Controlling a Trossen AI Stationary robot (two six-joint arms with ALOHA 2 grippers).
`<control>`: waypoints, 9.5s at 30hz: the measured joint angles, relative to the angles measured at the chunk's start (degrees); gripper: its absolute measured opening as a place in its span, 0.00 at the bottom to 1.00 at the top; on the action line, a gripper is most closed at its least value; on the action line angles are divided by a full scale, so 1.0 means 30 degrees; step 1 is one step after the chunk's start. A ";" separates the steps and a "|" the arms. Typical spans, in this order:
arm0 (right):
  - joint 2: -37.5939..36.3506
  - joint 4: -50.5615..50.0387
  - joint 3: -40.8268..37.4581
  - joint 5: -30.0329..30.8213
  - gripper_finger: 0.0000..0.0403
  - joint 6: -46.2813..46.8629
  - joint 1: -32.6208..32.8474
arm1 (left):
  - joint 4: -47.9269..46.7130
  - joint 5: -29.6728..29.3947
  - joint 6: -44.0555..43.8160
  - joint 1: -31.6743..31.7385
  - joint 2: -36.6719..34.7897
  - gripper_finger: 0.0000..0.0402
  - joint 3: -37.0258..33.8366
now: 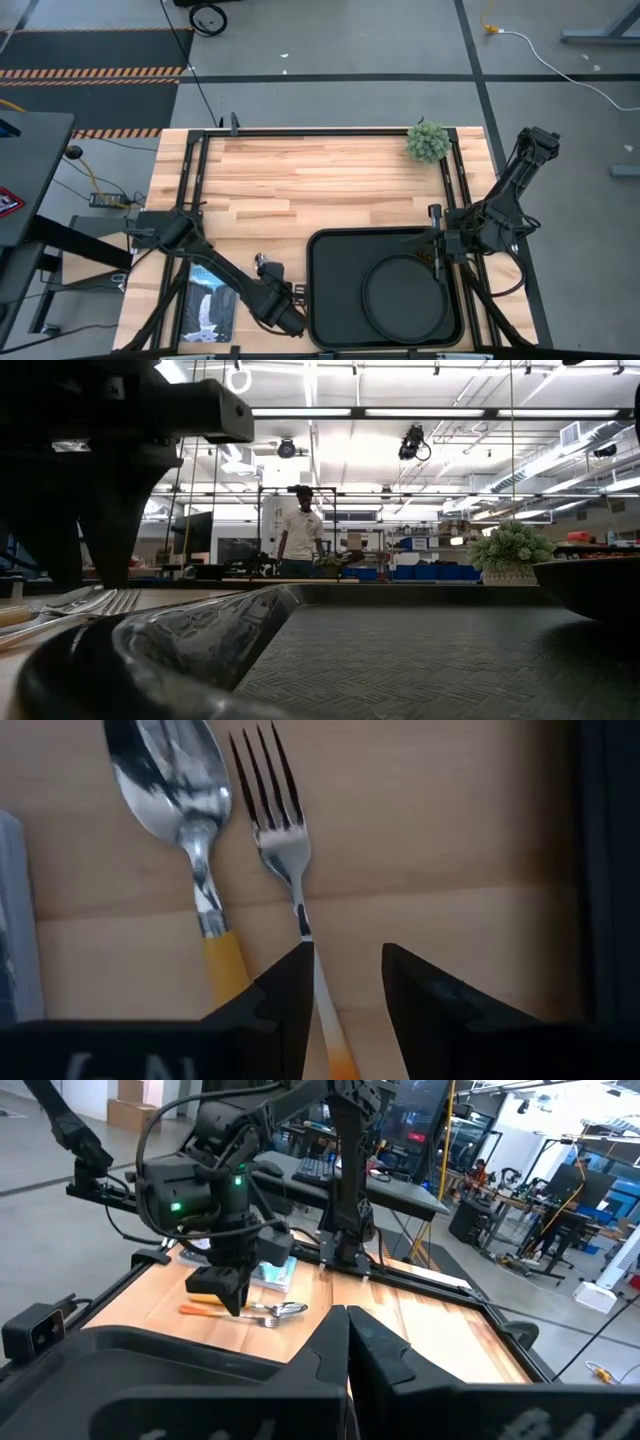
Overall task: Pick and place plate/cup/fork/spoon on tray
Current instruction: Put the orange fork on the black tray to the left of the black plate, then put the yellow spoon on the black tray to the left of the orange fork
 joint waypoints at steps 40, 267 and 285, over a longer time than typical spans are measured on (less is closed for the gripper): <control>0.0004 0.0178 0.0007 -0.0685 0.01 0.0787 0.0000 | 0.0020 0.1698 0.1670 0.0832 0.1319 0.02 -0.0015; -0.0211 0.0739 0.0015 -0.0627 0.01 0.0284 0.0801 | 0.2893 0.0235 -0.0894 -0.1092 -0.4473 0.39 -0.6142; -0.0211 0.0738 0.0015 -0.0721 0.01 0.0421 0.0801 | 0.3557 0.1863 -0.1134 -0.0472 -0.2988 0.35 -0.6135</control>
